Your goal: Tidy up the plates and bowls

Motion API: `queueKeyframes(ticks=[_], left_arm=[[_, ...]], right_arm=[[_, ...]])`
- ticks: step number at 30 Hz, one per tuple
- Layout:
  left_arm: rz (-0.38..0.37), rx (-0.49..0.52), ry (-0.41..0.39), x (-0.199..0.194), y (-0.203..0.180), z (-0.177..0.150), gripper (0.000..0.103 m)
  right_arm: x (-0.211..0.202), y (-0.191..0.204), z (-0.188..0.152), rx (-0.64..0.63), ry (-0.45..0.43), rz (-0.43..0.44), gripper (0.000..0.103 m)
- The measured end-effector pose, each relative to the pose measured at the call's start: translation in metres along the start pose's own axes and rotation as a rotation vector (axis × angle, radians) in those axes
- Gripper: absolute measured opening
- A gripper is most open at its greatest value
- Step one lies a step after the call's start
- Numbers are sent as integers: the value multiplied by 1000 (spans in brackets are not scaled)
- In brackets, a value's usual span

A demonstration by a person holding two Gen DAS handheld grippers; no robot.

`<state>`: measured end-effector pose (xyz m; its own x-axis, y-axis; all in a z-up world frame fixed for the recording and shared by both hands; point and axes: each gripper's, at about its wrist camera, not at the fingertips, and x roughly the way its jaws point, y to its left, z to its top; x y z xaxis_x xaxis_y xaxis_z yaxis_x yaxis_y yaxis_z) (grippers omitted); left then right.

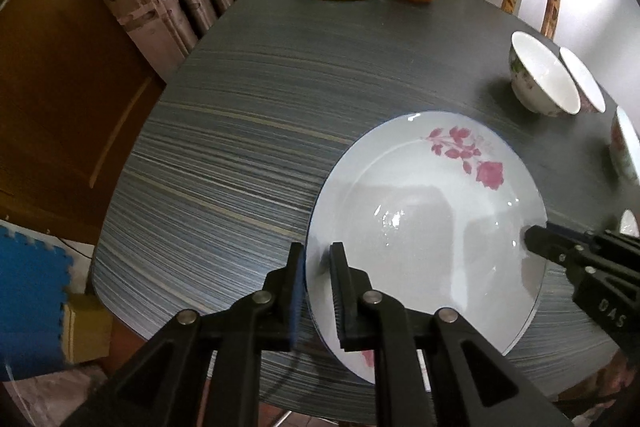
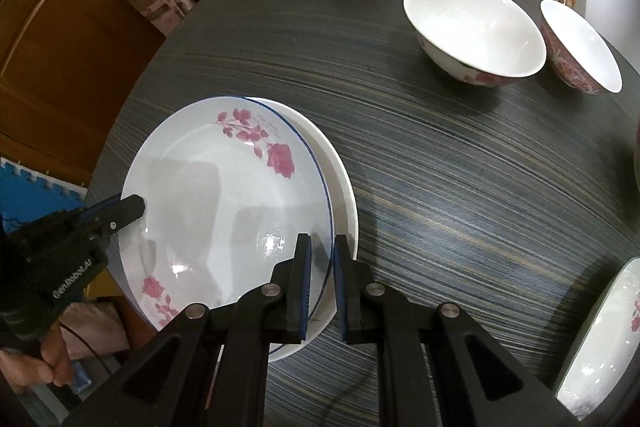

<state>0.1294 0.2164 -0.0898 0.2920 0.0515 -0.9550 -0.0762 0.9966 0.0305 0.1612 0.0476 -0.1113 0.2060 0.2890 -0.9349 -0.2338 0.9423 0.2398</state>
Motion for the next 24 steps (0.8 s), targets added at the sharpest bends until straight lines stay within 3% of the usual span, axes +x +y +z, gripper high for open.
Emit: queueKeyframes(ticks=[10, 14, 24], left_arm=[[31, 13, 4, 8, -6, -2, 16], [88, 59, -33, 4, -14, -2, 16], [82, 15, -55, -7, -3, 3, 15]], right_arm=[[0, -4, -4, 13, 0, 17, 13], [0, -4, -3, 18, 2, 19, 13], [-6, -3, 0, 7, 11, 13, 16]])
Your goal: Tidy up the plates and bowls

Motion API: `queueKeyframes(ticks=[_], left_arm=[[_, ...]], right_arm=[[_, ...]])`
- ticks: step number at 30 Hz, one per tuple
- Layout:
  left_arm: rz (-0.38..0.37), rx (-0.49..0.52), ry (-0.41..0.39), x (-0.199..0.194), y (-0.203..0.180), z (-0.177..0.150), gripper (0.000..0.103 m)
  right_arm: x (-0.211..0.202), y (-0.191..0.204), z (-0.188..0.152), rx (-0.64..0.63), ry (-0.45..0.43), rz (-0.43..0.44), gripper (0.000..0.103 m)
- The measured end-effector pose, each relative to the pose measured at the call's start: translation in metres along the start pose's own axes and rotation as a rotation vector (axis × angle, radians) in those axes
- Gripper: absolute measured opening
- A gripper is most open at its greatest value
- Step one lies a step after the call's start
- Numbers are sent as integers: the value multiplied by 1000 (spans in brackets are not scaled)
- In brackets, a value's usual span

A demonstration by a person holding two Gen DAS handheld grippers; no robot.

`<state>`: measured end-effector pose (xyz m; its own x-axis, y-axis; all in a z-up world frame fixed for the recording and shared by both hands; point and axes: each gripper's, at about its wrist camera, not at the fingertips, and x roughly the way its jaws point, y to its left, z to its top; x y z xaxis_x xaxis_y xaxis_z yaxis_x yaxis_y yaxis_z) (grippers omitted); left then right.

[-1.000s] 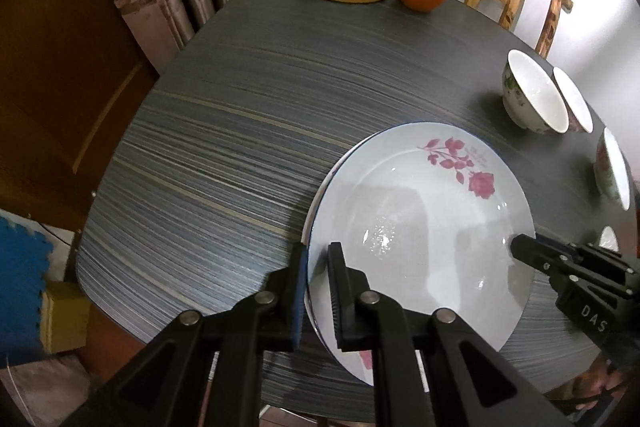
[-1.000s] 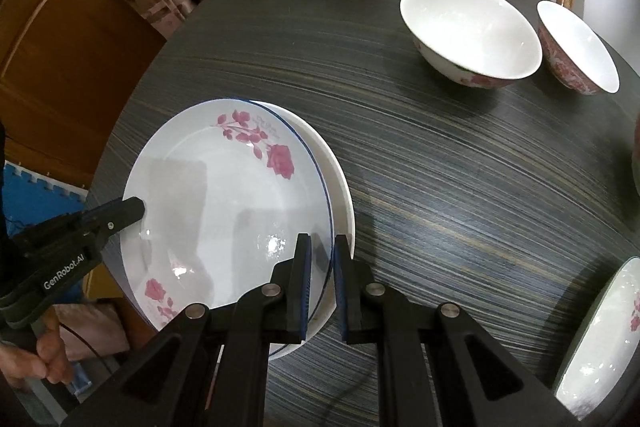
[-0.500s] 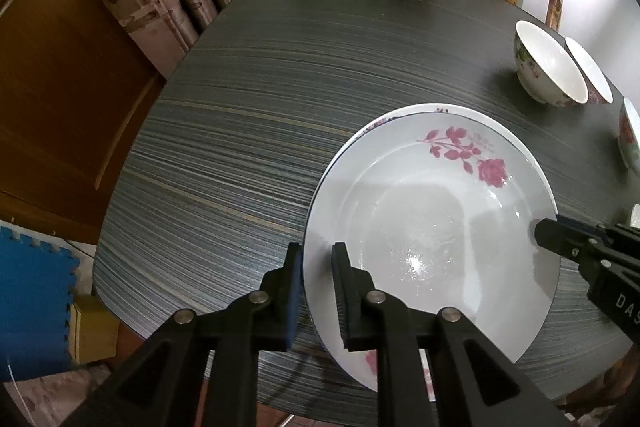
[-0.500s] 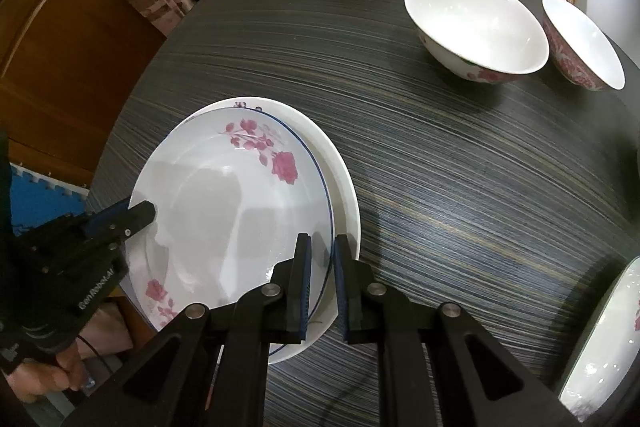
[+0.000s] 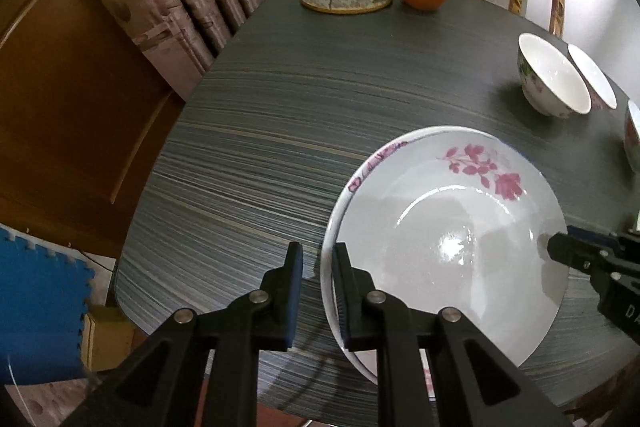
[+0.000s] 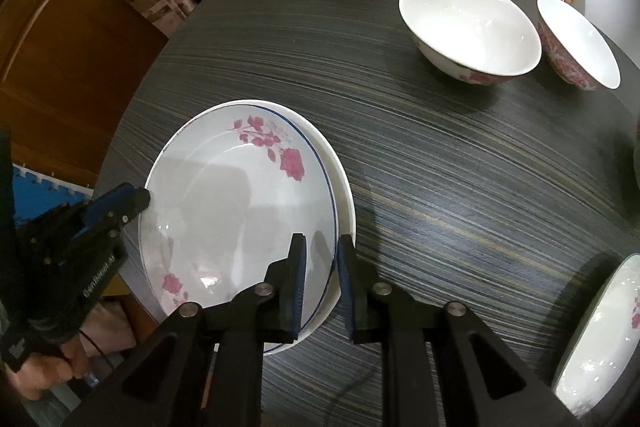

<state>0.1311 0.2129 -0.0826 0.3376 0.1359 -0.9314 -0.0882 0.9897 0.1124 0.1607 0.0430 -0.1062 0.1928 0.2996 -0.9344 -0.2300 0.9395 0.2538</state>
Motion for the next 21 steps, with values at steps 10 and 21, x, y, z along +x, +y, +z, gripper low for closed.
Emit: queueKeyframes(ticks=[10, 21], left_arm=[[-101, -107, -49, -25, 14, 6, 15], [-404, -63, -78, -66, -43, 5, 34]], right_arm=[[-5, 7, 3, -43, -6, -15, 26], [-43, -32, -28, -49, -57, 13, 26]])
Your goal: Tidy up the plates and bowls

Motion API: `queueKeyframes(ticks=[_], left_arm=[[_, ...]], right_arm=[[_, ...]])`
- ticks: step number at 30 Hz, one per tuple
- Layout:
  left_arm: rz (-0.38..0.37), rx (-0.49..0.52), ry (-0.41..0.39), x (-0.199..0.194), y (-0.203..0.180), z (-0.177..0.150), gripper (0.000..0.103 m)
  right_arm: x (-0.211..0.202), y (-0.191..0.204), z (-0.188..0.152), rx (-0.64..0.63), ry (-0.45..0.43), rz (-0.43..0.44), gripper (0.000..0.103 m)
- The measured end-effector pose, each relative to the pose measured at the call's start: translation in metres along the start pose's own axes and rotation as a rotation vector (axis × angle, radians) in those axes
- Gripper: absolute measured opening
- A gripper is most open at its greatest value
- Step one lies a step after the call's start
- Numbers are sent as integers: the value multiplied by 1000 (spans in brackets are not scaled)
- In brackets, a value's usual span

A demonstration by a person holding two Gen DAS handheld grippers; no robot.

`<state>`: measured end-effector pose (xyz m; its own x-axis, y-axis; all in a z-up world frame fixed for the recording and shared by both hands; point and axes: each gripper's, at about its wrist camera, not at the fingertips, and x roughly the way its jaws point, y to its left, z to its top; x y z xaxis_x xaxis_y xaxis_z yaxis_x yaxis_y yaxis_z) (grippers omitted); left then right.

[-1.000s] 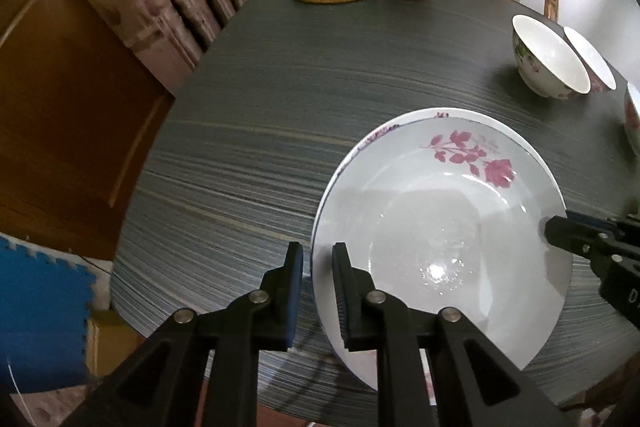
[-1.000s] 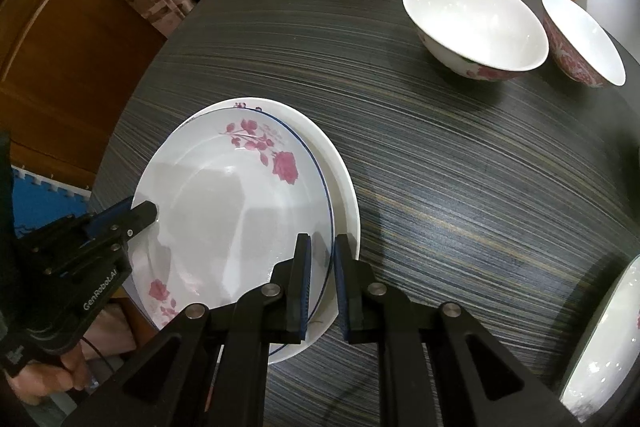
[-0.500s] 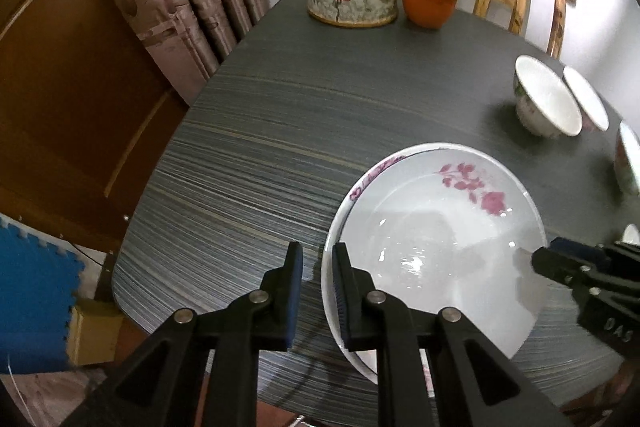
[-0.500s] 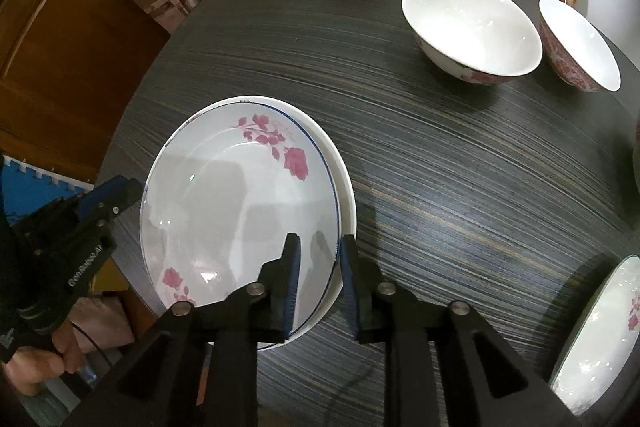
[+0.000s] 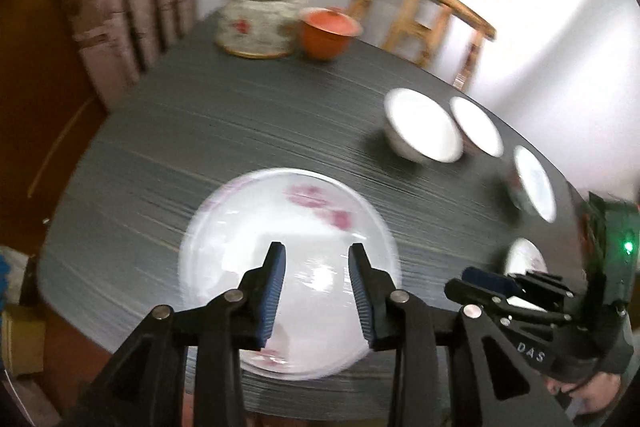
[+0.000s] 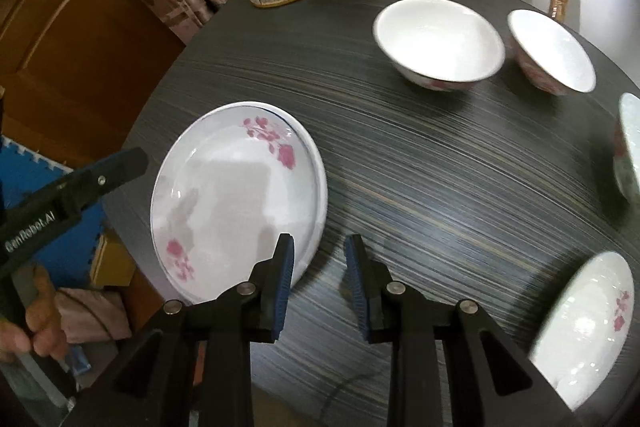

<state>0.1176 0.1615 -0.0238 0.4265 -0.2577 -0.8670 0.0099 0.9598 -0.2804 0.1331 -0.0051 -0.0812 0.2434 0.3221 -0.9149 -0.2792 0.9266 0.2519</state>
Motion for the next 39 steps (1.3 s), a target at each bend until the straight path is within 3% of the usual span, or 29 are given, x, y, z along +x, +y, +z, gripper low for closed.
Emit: queueKeyframes(ticks=[13, 23, 39], left_arm=[[-159, 107, 129, 48, -129, -19, 48], [-209, 144, 215, 93, -206, -38, 49], [-236, 55, 293, 137, -227, -52, 50]], right_arm=[[-90, -135, -64, 168, -59, -100, 29], [-109, -231, -109, 319, -49, -144, 29], [-83, -294, -139, 408, -11, -77, 29]])
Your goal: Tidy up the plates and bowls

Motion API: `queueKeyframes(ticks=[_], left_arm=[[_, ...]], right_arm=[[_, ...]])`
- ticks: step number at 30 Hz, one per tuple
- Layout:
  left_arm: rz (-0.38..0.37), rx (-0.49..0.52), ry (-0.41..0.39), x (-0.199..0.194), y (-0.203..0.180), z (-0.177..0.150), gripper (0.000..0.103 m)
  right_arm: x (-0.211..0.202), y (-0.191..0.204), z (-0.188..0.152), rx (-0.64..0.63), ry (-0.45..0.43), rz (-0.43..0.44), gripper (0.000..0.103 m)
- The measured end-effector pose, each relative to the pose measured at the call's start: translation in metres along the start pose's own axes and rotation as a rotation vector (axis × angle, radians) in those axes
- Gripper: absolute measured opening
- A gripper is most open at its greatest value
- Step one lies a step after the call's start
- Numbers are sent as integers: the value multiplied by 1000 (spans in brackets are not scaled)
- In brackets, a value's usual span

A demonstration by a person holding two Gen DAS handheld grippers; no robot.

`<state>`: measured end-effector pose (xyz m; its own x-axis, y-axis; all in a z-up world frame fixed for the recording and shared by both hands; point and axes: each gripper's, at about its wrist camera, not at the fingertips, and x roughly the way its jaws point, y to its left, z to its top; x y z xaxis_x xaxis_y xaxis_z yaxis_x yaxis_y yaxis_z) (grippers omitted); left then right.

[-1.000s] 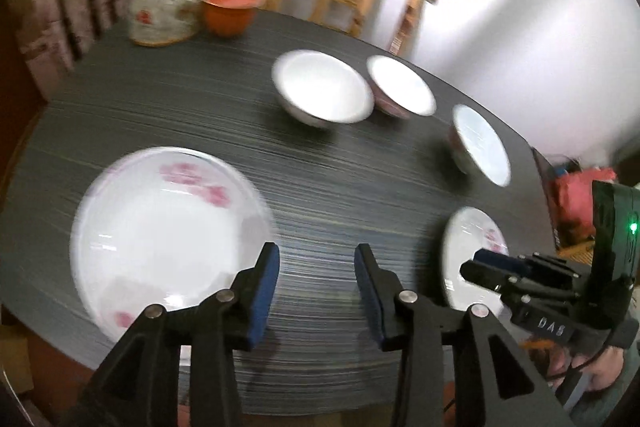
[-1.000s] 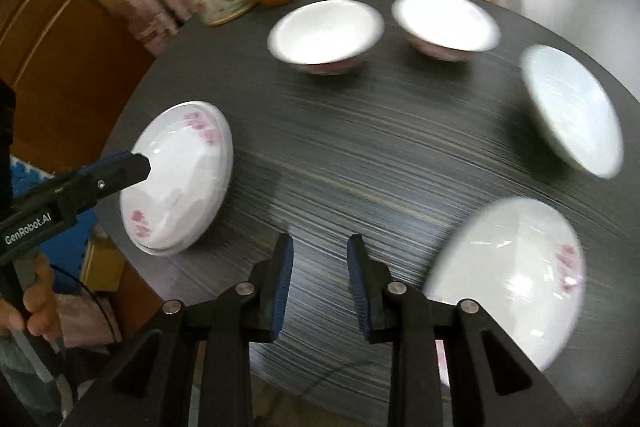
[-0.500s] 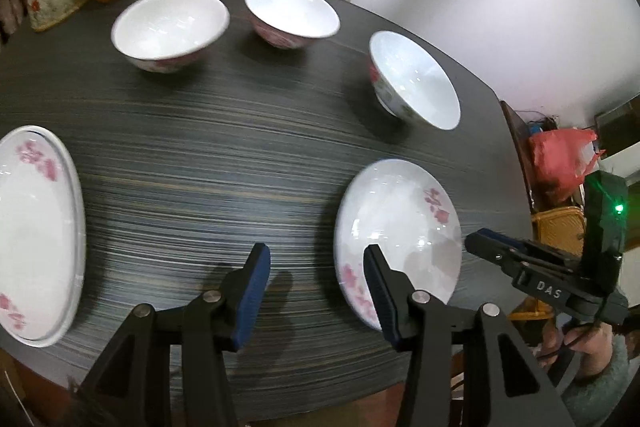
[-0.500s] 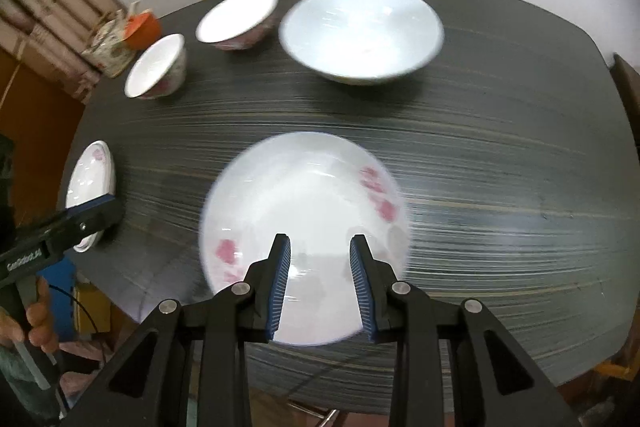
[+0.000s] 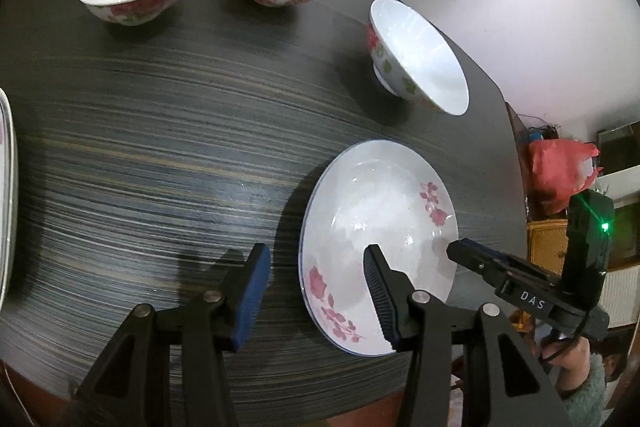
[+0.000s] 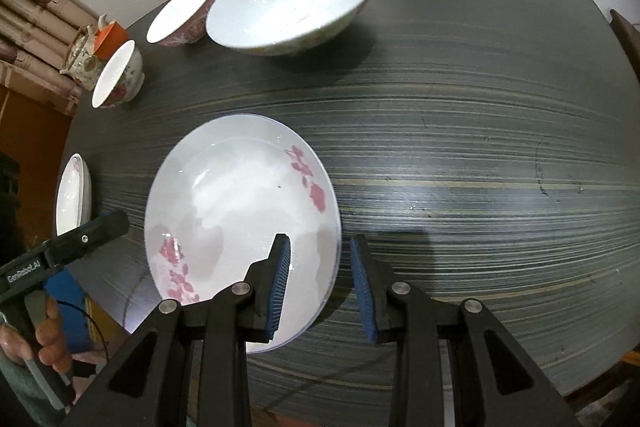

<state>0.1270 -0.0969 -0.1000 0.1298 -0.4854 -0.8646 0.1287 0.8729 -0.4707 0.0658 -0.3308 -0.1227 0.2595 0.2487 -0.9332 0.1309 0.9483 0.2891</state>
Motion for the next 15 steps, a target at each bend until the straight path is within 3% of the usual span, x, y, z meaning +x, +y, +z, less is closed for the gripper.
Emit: queueKeyframes(ticks=[15], left_arm=[[24, -8, 71, 29, -8, -3, 49]], right_arm=[[17, -8, -4, 24, 29, 40, 29]])
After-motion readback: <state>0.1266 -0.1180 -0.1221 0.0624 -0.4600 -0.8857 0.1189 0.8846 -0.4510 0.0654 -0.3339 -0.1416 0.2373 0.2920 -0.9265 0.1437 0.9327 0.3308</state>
